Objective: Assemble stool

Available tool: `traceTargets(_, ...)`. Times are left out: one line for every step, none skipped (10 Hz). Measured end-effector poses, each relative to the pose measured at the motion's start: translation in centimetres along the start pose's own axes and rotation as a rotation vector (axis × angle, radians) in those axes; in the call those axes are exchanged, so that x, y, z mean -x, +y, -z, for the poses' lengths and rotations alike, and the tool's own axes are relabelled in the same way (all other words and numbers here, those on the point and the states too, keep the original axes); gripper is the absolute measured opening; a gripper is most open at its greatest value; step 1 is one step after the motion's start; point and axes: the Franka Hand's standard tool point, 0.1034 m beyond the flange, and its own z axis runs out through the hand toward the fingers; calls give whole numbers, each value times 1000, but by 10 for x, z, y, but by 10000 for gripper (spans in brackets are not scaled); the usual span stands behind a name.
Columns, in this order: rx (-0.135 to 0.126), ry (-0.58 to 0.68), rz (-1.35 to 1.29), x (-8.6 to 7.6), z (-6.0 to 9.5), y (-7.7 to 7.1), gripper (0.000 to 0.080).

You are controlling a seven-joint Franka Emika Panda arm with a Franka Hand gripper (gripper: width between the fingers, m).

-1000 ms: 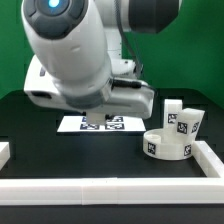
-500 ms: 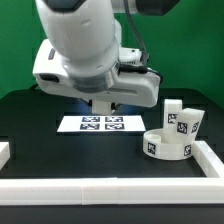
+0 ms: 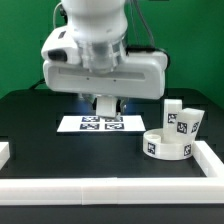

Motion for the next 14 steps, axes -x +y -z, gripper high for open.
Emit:
traceTargets(-11,65,5,8,2,-2,337)
traceTargets(-23,159,9,14,1,-3,337)
traceTargets(-30,208,9,24,-3,-1,337)
traceTargets(-32,286,12,19,-1,-1,337)
traceTargets(-31,374,19,15,-1,-3,337)
traceTargets(-28,439,26,16,-3,-3,337)
traceTargets(-26,488,33,15,-3,-4,337)
traceTargets(-24,599,53,11,3,-9,338)
traceTargets(-19,676,74,15,4,-12,338)
traceTargets(-20,722,90,17,7,-20,338)
traceTargets(-21,800,111,15,15,-29,338)
traceTargets(-11,867,111,14,15,-24,338)
traceTargets(0,892,115,14,8,-22,338)
traceTargets(2,863,117,15,3,-23,338)
